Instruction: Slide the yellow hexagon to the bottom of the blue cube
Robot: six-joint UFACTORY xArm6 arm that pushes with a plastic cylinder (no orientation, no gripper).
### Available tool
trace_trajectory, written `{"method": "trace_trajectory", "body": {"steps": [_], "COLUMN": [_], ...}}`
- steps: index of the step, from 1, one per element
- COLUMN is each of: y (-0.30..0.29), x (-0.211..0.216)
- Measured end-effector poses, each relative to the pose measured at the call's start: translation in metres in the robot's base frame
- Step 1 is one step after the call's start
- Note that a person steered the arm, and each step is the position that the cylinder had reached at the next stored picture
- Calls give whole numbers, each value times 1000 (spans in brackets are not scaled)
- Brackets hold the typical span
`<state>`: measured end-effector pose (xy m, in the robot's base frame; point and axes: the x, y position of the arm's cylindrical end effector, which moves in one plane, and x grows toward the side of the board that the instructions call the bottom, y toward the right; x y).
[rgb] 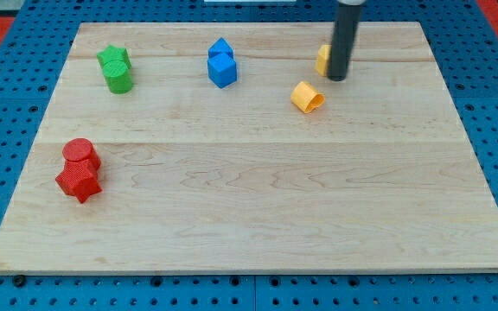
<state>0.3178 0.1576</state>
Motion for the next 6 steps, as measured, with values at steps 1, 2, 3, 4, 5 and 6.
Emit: {"method": "trace_trajectory", "body": {"steps": [1, 2, 3, 4, 5, 6], "y": [33, 31, -4, -51, -90, -89], "x": [-7, -36, -42, -37, -37, -34]}}
